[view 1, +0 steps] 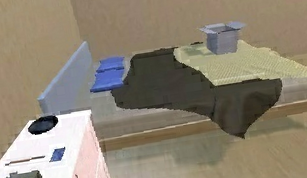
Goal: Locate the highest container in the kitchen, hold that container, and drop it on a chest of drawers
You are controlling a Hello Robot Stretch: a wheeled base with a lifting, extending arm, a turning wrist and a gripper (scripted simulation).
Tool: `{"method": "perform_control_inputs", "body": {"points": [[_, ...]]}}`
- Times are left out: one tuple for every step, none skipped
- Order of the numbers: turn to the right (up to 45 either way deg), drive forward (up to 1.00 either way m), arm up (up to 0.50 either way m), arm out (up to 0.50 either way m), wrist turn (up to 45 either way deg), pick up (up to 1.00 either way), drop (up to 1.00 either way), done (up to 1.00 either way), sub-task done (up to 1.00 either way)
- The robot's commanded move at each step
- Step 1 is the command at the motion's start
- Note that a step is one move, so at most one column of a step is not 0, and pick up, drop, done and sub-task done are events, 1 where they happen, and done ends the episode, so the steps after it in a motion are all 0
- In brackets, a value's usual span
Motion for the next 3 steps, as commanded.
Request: {"method": "perform_control_inputs", "body": {"points": [[0.0,0.65,0.00,0.00,0.0,0.00,0.00,0.00,0.00],[45.0,0.00,0.00,0.00,0.0,0.00,0.00,0.00,0.00],[36.0,0.00,0.00,0.00,0.0,0.00,0.00,0.00,0.00]]}}
